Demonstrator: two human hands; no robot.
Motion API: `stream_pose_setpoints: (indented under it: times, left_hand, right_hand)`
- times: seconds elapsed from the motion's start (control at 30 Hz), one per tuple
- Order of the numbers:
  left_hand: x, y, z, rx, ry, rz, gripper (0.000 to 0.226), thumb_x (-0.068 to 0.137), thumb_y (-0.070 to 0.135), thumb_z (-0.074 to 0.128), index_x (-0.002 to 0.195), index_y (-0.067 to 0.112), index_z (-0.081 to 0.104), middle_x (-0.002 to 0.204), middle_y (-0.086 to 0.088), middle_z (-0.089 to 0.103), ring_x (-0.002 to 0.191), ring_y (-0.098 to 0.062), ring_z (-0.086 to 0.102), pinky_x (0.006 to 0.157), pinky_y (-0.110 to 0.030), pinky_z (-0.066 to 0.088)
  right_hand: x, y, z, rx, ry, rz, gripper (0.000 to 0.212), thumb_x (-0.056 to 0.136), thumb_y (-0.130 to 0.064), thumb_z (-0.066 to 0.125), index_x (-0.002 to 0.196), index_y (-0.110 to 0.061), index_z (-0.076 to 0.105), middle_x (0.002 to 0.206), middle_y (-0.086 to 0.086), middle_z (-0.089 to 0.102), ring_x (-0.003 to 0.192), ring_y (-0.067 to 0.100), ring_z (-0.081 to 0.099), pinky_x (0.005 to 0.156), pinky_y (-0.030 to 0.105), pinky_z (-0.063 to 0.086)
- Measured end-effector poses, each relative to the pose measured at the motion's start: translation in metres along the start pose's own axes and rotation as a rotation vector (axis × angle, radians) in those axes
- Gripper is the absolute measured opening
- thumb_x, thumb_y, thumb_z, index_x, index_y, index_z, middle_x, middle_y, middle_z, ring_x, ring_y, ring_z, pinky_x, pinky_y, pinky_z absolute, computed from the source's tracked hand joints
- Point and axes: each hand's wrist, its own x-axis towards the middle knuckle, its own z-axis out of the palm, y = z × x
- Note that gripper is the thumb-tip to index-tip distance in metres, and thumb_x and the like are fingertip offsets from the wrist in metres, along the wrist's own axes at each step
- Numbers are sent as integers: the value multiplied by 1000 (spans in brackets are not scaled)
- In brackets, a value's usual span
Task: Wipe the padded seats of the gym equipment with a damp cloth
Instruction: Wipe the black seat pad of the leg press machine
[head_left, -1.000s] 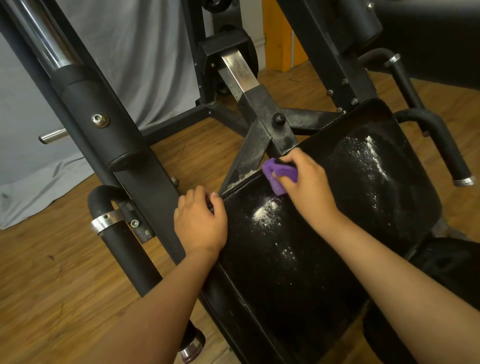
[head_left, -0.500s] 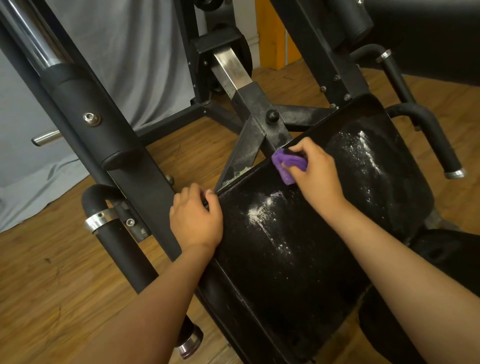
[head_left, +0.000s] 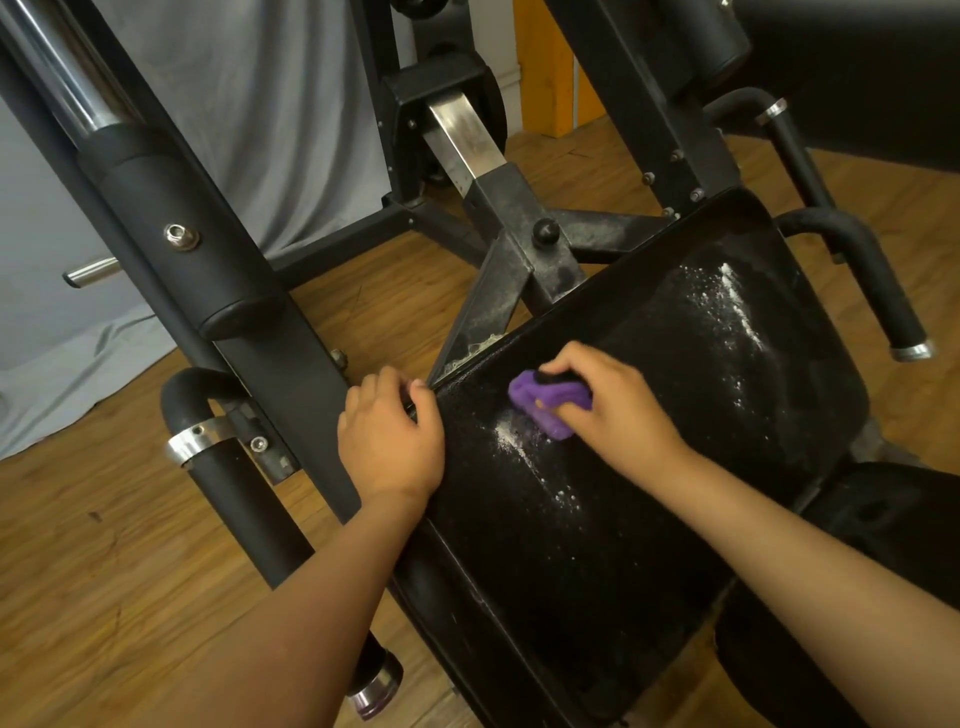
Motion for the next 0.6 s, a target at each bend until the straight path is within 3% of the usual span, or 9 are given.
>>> stream_pose_setpoints:
  times: [0.17, 0.23, 0.33, 0.43, 0.6]
  left_hand:
    - [0, 1, 0, 3, -2, -3, 31, 90, 38, 32, 84, 18, 54, 82, 4, 53, 84, -16, 47, 73, -37, 40]
    - [0, 1, 0, 7, -6, -5, 31, 90, 38, 31, 83, 18, 53, 82, 4, 53, 85, -17, 47, 74, -37, 40]
    - [0, 1, -1, 1, -14, -6, 31, 90, 39, 32, 85, 18, 55, 84, 2, 55, 86, -17, 47, 75, -38, 41]
    - [-1, 1, -2, 1, -6, -4, 32, 90, 38, 32, 85, 18, 55, 84, 2, 55, 86, -18, 48, 75, -37, 41]
    - [-1, 1, -1, 4, 2, -7, 29, 90, 37, 32, 82, 19, 52, 81, 4, 52, 84, -17, 47, 74, -37, 40]
  right_hand:
    - [13, 7, -4, -40, 256, 32, 18, 83, -3, 66, 93, -14, 56, 93, -3, 59, 86, 12, 57, 70, 31, 50]
    - [1, -4, 10, -22, 189, 13, 24, 79, 0, 66, 95, -15, 57, 96, -3, 59, 89, 11, 58, 73, 27, 49]
    - [-20, -18, 29, 3, -77, -55, 25, 81, -4, 68, 101, -15, 59, 104, -6, 59, 96, 7, 58, 81, 25, 51]
    - [-11, -9, 13, 16, -142, -59, 20, 83, -8, 69, 99, -16, 61, 100, -8, 59, 91, 4, 58, 75, 24, 50]
    - [3, 0, 2, -17, 131, -2, 20, 82, -6, 69, 97, -14, 59, 101, -5, 60, 95, 7, 58, 79, 22, 50]
